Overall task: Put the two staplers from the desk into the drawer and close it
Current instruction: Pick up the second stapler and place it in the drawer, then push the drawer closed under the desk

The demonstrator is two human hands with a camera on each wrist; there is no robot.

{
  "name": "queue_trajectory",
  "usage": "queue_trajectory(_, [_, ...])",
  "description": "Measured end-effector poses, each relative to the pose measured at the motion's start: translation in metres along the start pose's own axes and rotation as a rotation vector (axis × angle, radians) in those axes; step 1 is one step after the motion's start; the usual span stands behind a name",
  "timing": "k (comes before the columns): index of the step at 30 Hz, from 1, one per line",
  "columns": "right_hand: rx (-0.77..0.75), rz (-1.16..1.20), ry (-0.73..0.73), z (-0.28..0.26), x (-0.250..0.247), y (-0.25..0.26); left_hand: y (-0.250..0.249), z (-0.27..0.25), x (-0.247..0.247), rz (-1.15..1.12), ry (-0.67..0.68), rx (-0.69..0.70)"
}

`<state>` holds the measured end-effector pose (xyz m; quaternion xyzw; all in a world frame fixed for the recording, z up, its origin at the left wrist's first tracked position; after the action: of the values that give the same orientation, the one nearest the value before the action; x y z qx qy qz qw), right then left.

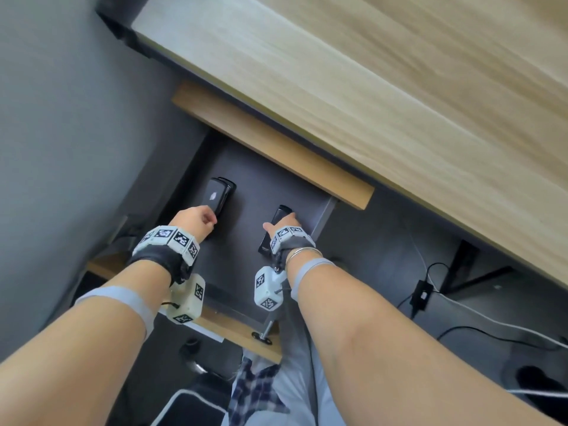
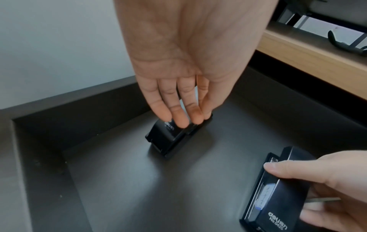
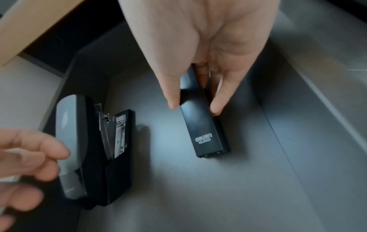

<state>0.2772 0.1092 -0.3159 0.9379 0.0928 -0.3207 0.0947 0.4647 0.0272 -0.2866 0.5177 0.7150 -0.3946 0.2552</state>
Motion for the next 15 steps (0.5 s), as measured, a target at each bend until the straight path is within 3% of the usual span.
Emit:
queue_trajectory(9, [0.018, 0.041, -0.017, -0.004, -0.012, 0.000, 0.009, -0.013, 0.006, -0.007, 0.010, -0.035])
queue_trajectory(15, [-0.226, -0.104, -0.059, -0.032, -0.057, 0.020, 0.012, -0.040, -0.008, -0.010, -0.044, -0.123])
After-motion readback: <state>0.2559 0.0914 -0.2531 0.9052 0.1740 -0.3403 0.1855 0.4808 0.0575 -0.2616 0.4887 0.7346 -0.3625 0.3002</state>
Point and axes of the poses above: each hand's wrist, its own z-axis towards the middle knuckle, its own x-axis out of the palm, y = z × x, the point moved 6 cm from there along z, towards the middle knuckle, and after that the axes turned 14 degrees about -y, right-handed, at the moved point
